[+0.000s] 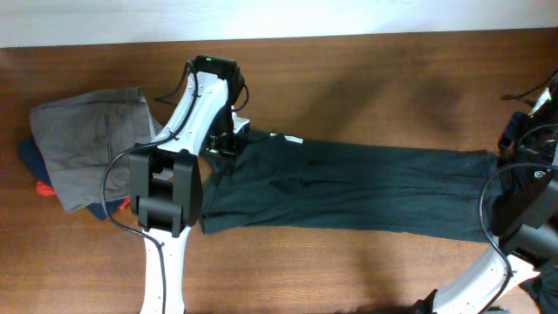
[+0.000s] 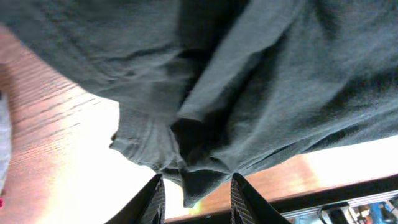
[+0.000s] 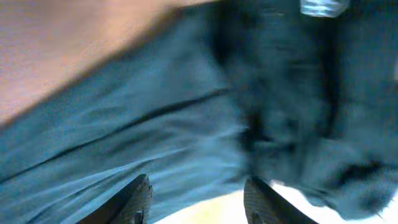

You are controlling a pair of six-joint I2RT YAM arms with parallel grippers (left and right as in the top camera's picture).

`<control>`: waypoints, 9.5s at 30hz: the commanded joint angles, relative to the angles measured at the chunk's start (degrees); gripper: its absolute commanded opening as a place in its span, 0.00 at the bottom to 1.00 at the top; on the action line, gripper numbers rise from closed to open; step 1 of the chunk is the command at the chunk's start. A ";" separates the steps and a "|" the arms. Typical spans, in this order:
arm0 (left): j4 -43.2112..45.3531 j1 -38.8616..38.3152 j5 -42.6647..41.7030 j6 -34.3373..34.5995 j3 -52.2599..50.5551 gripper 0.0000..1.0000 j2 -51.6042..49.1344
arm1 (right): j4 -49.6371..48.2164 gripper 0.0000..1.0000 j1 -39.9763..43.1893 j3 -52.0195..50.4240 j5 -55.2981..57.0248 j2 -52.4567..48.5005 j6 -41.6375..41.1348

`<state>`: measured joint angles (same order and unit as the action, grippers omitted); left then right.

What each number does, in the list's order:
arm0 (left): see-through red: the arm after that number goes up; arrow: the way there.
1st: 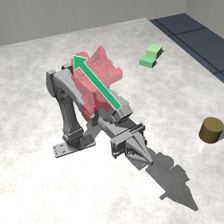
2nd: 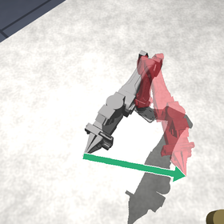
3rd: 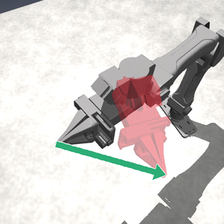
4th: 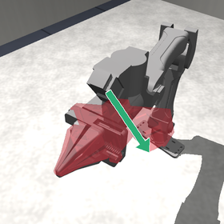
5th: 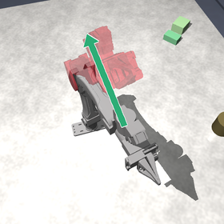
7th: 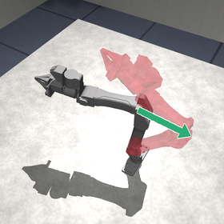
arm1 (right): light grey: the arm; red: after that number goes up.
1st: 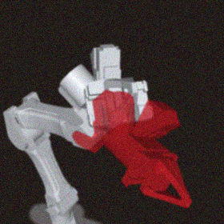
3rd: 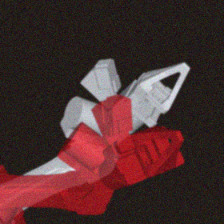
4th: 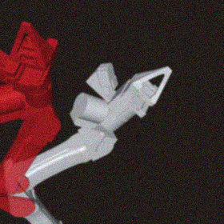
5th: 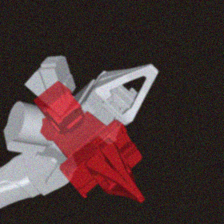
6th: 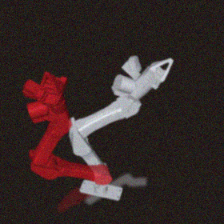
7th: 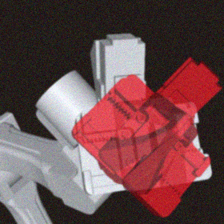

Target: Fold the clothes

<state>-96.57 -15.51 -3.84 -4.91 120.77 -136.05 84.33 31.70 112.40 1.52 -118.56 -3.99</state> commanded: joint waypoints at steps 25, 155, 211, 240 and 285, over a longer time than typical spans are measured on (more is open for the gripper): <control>1.51 11.87 -4.94 4.04 11.50 0.36 18.01 | -11.13 0.04 10.69 -15.15 -12.28 -2.80 -4.04; 6.01 11.87 -4.96 4.04 11.50 0.47 18.01 | -31.15 0.64 6.67 -32.22 -11.58 20.41 4.11; 6.45 11.87 -6.49 4.07 11.50 0.48 18.01 | -24.48 0.04 10.84 -13.11 -13.97 -3.02 -5.64; 43.63 2.54 -8.61 -2.10 -40.63 0.05 17.88 | -15.98 0.17 8.11 -8.09 -36.59 13.51 3.15; 48.33 15.45 3.15 11.54 -50.45 0.00 17.90 | -38.16 0.84 -0.76 -39.93 -30.86 7.98 18.58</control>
<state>-49.95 -0.40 -7.01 5.89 73.60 -113.71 46.50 31.83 73.12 -27.79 -109.49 12.95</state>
